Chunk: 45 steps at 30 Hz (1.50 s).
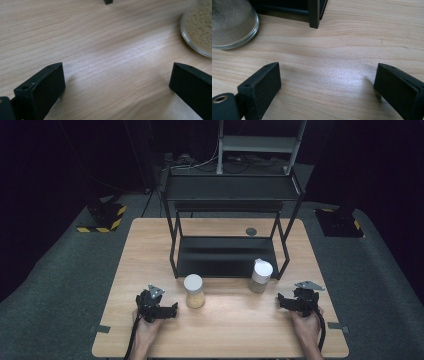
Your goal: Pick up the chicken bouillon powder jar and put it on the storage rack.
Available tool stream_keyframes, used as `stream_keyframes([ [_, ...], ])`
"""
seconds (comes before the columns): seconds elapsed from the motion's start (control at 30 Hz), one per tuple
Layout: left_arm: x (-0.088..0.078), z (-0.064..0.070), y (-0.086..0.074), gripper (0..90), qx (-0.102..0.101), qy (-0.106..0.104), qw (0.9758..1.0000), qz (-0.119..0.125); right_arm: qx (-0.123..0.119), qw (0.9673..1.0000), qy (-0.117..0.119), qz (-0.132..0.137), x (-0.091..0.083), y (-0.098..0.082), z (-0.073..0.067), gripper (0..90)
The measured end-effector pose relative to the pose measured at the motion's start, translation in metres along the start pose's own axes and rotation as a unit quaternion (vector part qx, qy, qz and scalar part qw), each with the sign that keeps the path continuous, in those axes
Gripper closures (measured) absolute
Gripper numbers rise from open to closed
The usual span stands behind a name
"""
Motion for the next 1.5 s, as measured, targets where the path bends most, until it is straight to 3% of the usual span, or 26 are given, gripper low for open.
stream_keyframes([
  [0.1, -0.004, 0.001, -0.001, 0.1, 0.010, -0.010, 0.9999, 0.003, 0.000, 1.0000, 0.000, 0.000, 0.000, 0.000, 0.000, 6.4],
  [0.17, -0.007, 0.001, -0.003, 0.4, 0.015, -0.033, 0.9993, 0.002, 0.000, 1.0000, 0.000, 0.000, 0.000, 0.000, 0.000, 6.4],
  [0.33, -0.009, 0.009, -0.004, 0.6, 0.028, -0.063, 0.9976, 0.003, 0.000, 1.0000, 0.000, 0.000, 0.000, 0.000, 0.000, 6.4],
  [0.47, -0.010, 0.016, -0.001, 0.6, 0.040, -0.077, 0.9962, 0.009, 0.000, 1.0000, 0.000, 0.000, 0.000, 0.000, 0.000, 6.4],
  [0.73, -0.008, 0.024, 0.006, 0.6, 0.040, -0.113, 0.9924, 0.027, 0.000, 1.0000, 0.000, 0.000, 0.000, 0.000, 0.000, 6.5],
  [1.23, -0.002, 0.039, 0.025, 2.4, 0.053, -0.127, 0.9896, 0.043, 0.000, 1.0000, 0.000, 0.000, 0.000, 0.000, 0.000, 6.5],
  [1.5, -0.004, 0.044, 0.039, 4.2, 0.056, -0.122, 0.9898, 0.048, 0.000, 1.0000, 0.000, 0.000, 0.000, 0.000, 0.000, 6.5],
])
Point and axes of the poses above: each handheld gripper's, and its own axes: x roughly forward along the jaws, y roughly out of its top, z roughly to its right, the point moved 7 cm from there along x, roughly forward along the jaws, and after that the axes turned 4 degrees about -z, right-handed, at the moved point
